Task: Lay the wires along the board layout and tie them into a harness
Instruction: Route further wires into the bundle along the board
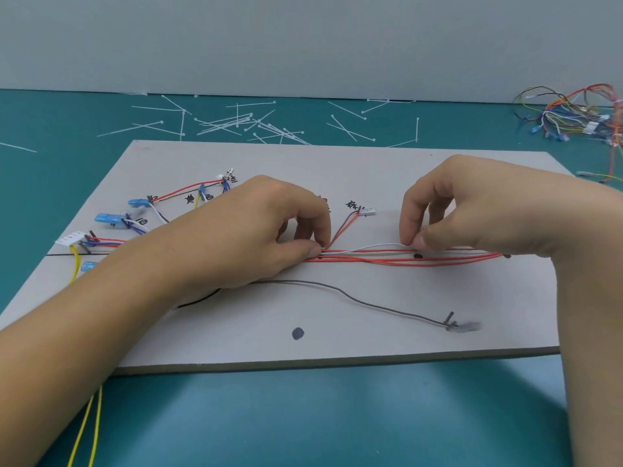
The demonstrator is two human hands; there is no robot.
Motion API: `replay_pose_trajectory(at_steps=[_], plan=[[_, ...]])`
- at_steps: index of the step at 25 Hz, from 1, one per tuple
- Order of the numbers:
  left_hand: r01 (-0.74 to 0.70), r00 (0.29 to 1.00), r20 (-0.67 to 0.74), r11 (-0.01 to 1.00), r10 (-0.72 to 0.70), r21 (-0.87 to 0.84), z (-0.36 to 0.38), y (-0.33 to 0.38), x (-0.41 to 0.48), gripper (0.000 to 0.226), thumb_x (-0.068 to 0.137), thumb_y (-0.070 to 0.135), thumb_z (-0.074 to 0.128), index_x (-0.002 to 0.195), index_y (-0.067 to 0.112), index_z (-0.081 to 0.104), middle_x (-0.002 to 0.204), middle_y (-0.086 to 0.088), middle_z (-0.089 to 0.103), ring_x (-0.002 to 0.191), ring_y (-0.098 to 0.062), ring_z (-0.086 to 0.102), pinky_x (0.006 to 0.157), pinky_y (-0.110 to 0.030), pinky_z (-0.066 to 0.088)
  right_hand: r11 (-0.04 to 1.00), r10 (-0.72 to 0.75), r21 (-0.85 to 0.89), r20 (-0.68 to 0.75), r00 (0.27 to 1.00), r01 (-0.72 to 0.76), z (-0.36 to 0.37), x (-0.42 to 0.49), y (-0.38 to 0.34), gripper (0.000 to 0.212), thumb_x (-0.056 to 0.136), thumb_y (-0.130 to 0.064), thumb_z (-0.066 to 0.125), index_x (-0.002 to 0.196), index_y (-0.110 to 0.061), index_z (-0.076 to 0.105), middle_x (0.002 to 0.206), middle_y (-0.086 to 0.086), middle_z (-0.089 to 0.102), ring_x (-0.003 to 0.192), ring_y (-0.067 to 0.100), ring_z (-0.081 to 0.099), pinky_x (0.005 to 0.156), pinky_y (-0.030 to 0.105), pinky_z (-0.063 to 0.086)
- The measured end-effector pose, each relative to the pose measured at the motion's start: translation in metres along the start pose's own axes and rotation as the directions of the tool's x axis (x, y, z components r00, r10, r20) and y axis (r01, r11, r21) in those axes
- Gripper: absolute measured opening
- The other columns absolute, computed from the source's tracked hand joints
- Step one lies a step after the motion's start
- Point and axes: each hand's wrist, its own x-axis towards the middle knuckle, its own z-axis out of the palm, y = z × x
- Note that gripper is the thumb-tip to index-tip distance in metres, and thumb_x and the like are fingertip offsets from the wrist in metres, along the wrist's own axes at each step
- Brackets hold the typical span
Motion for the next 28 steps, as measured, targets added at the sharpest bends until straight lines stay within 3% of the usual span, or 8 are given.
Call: replay_pose_trajectory(at_steps=[3,6,11,16,20,24,26,28], plan=[[-0.009,1.0,0.005,1.0,0.009,-0.005,-0.001,-0.001,0.001,0.008,0.09,0.029,0.072,0.091,0.037,0.07,0.084,0.015,0.067,0.07,-0.01,0.055,0.059,-0.012,0.038,1.0,0.011,0.007,0.014,1.0,-0.011,0.001,0.0,0.001,0.021,0.078,-0.027,0.083,0.087,-0.044,0.073,0.076,-0.025,0.069,0.048,-0.001,0.056,0.044,0.025,0.047],[-0.021,1.0,0.007,1.0,0.021,-0.007,-0.002,-0.002,0.001,0.008,0.09,0.03,0.072,0.091,0.037,0.07,0.085,0.015,0.067,0.07,-0.009,0.055,0.06,-0.012,0.04,0.999,0.031,0.038,0.004,1.0,-0.031,-0.001,-0.001,0.003,0.018,0.076,-0.03,0.084,0.085,-0.04,0.072,0.073,-0.018,0.072,0.047,0.003,0.055,0.045,0.03,0.051],[-0.027,0.999,0.024,1.0,0.027,0.005,-0.003,0.0,0.002,0.01,0.091,0.029,0.071,0.091,0.038,0.068,0.085,0.017,0.065,0.07,-0.009,0.055,0.062,-0.013,0.041,0.998,0.006,-0.061,-0.006,1.0,-0.006,0.003,-0.001,-0.003,0.017,0.076,-0.025,0.073,0.08,-0.041,0.075,0.066,-0.017,0.072,0.056,0.006,0.063,0.056,0.034,0.057],[-0.013,0.999,0.05,0.999,0.01,0.05,-0.01,0.001,0.0,0.01,0.09,0.028,0.07,0.088,0.037,0.068,0.084,0.018,0.066,0.071,0.0,0.055,0.06,-0.011,0.038,0.998,0.011,-0.062,-0.02,1.0,-0.012,0.008,0.0,-0.012,0.015,0.07,-0.026,0.069,0.073,-0.04,0.074,0.058,-0.015,0.069,0.046,0.004,0.058,0.045,0.024,0.05],[0.097,0.988,0.116,0.993,-0.105,0.071,-0.033,-0.005,-0.012,0.006,0.085,0.037,0.07,0.089,0.041,0.07,0.083,0.018,0.069,0.065,-0.013,0.057,0.058,-0.031,0.047,0.998,-0.05,0.027,-0.042,0.998,0.051,0.025,0.004,-0.025,0.014,0.07,-0.027,0.069,0.074,-0.04,0.073,0.058,-0.018,0.068,0.048,0.0,0.06,0.041,0.019,0.043],[0.206,0.969,0.119,0.974,-0.217,0.093,-0.041,-0.007,-0.019,0.011,0.079,0.04,0.071,0.089,0.045,0.071,0.074,0.018,0.066,0.065,-0.011,0.059,0.06,-0.034,0.053,0.982,-0.104,0.162,0.035,0.994,0.097,0.026,0.007,-0.024,0.013,0.077,-0.021,0.074,0.081,-0.034,0.074,0.066,-0.014,0.072,0.05,0.003,0.061,0.045,0.025,0.049],[0.182,0.98,0.065,0.976,-0.191,0.122,-0.034,-0.006,-0.018,0.014,0.079,0.029,0.074,0.084,0.042,0.071,0.084,0.019,0.064,0.075,-0.009,0.058,0.064,-0.032,0.051,0.97,-0.11,0.222,0.044,0.993,0.097,0.02,0.008,-0.018,0.012,0.078,-0.016,0.078,0.08,-0.027,0.076,0.067,-0.006,0.074,0.051,0.006,0.063,0.047,0.03,0.051],[0.154,0.987,0.025,0.98,-0.159,0.124,-0.028,-0.002,-0.019,0.018,0.078,0.021,0.072,0.078,0.039,0.07,0.092,0.019,0.06,0.084,-0.007,0.054,0.067,-0.027,0.046,0.955,-0.114,0.281,0.05,0.992,0.096,0.017,0.01,-0.014,0.012,0.079,-0.01,0.08,0.079,-0.022,0.077,0.067,0.001,0.075,0.057,0.011,0.067,0.059,0.034,0.056]])
